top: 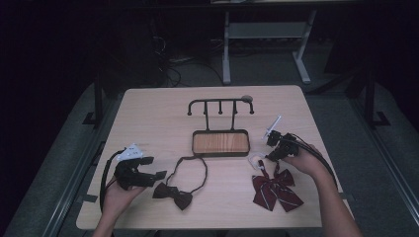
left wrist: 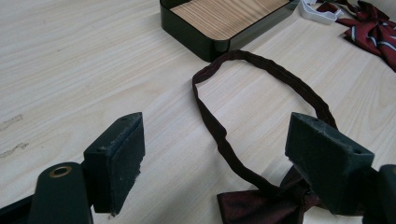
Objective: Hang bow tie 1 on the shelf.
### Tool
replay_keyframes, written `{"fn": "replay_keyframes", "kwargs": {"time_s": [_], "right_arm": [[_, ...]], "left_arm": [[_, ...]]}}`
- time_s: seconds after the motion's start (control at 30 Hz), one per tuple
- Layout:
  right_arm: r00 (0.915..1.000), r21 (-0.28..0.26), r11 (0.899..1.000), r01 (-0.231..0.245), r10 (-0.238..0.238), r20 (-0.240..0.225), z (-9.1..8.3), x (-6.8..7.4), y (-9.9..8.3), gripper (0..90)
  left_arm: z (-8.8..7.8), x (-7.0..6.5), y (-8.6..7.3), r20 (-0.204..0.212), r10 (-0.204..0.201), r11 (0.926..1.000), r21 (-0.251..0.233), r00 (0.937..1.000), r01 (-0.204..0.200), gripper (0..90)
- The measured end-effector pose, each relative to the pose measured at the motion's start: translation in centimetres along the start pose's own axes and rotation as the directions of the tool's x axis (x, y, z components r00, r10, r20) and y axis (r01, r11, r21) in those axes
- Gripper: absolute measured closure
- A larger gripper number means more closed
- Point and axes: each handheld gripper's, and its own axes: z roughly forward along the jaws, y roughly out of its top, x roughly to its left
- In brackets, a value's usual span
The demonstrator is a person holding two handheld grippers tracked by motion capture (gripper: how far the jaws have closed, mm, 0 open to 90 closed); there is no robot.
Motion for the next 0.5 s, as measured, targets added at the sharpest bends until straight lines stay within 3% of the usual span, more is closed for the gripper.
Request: {"fn": "replay_keyframes", "kwargs": {"time_s": [0.5], "right_arm": [[0.9999, -0.041, 0.999, -0.006, 0.006, -0.016, -2.3, 0.3, -0.7, 88.0]], "left_arm": [[0.0, -0.1, 0.0, 0.002, 0.008, 1.0, -0.002, 1.0, -0.008, 19.7]]}}
